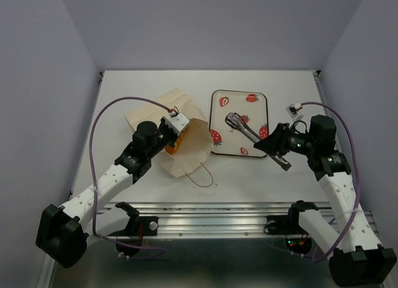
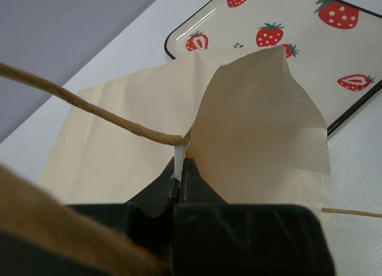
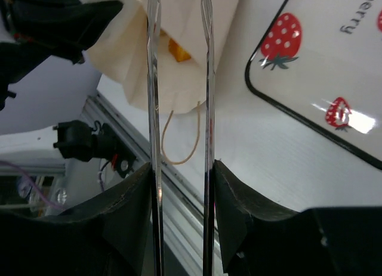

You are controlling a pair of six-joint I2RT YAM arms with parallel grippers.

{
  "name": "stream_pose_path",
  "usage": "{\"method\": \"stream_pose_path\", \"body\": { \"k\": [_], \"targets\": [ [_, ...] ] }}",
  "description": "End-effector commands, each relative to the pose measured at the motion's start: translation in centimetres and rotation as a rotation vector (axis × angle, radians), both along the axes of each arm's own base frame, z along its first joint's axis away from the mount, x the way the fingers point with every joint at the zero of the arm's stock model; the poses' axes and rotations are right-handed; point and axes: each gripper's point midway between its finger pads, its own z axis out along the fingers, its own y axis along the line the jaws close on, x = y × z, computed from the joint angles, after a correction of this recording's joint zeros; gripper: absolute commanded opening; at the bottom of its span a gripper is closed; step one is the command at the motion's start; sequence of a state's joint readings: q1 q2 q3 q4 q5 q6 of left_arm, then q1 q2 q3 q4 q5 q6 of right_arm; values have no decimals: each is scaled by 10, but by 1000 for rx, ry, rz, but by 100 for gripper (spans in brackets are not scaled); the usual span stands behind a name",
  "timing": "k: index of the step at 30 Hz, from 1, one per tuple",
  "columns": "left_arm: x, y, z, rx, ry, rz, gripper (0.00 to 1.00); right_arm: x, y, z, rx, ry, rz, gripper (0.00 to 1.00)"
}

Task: Take the fake bread out of the paper bag
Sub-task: Take out the fake bread from the paper bag.

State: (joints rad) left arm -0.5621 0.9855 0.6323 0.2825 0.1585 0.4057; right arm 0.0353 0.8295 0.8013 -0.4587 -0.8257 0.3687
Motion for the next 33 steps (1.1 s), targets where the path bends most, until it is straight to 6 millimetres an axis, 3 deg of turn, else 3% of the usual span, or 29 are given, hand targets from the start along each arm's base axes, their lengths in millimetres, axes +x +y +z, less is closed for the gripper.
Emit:
{"method": "stream_pose_path", "body": {
  "k": [1, 7, 14, 19, 23, 28, 33],
  "targets": [
    [7, -15, 52, -124, -93, -32, 0, -42, 25, 17, 64, 25, 149, 47],
    [8, -24, 54, -147, -72, -57, 0, -63, 40, 8, 92, 80, 217, 45],
    [14, -24, 53, -154, -56, -29, 0, -67, 64, -4, 72, 97, 262, 45],
    [16, -25, 53, -167, -43, -23, 0, -78, 103, -16, 45, 105, 367, 45],
    [19, -24, 53, -178, -35, 0, 0, -56, 128, -37, -55, 131, 265, 46],
    [19, -26, 57, -214, -16, 10, 0, -17, 148, -41, -63, 121, 107, 51],
    [24, -21, 57, -220, -14, 60, 0, 9, 163, -49, -66, 118, 38, 49]
  ]
}}
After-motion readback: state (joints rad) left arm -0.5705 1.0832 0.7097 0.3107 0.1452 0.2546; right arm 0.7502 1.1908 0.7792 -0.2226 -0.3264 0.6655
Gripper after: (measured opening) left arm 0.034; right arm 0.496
